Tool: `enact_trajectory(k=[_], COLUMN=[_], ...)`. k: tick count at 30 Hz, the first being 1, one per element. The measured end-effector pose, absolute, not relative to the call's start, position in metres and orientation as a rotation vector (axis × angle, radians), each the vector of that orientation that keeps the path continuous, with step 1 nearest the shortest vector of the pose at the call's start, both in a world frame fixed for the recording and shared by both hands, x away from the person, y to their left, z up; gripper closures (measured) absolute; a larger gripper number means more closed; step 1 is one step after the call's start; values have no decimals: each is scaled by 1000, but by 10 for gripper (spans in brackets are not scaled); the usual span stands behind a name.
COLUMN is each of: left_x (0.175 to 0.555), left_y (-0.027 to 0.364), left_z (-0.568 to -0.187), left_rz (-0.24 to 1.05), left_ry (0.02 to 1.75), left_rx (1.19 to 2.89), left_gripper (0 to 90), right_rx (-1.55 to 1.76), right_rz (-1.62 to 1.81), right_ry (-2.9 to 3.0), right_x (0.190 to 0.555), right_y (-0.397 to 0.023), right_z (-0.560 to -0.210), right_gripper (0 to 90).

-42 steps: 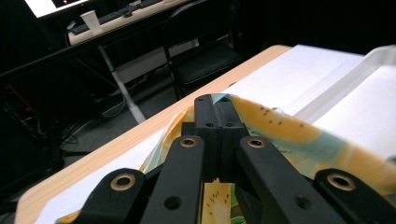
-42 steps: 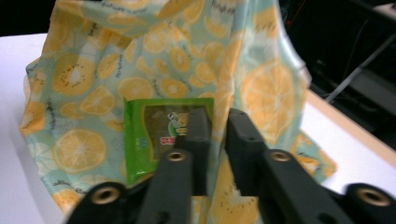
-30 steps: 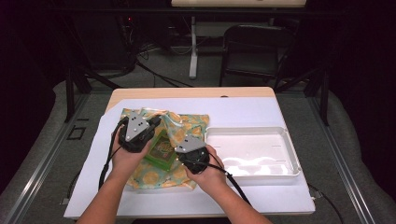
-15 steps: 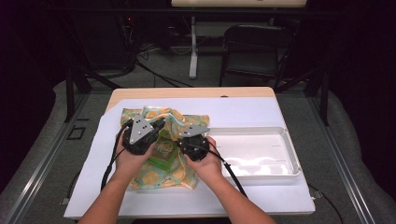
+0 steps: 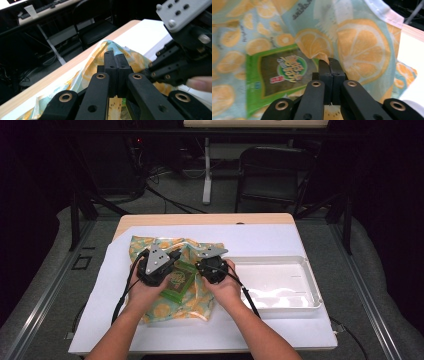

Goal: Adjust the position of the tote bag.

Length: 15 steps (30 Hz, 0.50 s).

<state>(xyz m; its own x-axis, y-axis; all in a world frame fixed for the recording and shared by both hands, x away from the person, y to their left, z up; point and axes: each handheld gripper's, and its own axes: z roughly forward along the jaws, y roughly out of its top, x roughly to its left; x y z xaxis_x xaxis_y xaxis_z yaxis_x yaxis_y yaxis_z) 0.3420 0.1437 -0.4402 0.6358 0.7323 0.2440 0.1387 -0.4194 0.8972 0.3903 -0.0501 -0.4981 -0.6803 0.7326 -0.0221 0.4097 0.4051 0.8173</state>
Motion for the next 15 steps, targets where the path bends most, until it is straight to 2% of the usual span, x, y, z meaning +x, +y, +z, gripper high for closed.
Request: enact_trajectory(k=[6, 8, 10, 11, 14, 15], left_x=[346, 346, 347, 347, 347, 345], left_y=[141, 140, 139, 139, 141, 144], left_z=[-449, -451, -453, -454, -452, -452], left_rz=[771, 762, 746, 740, 745, 742], left_ry=[691, 691, 692, 699, 720, 747], left_rx=[1948, 1958, 1964, 1965, 1973, 1962], left_gripper=[895, 868, 791, 791, 677, 601], right_rx=[1037, 1051, 1068, 1076, 1094, 1103], right_rz=[1139, 1126, 1117, 1116, 1118, 1115], right_ry=[2276, 2275, 2266, 2264, 2255, 2250], right_x=[401, 402, 404, 404, 406, 406], right_y=[-55, -56, -56, -57, -58, -60], right_z=[-502, -504, -505, -506, -505, -504], right_gripper=[900, 900, 900, 900, 900, 900])
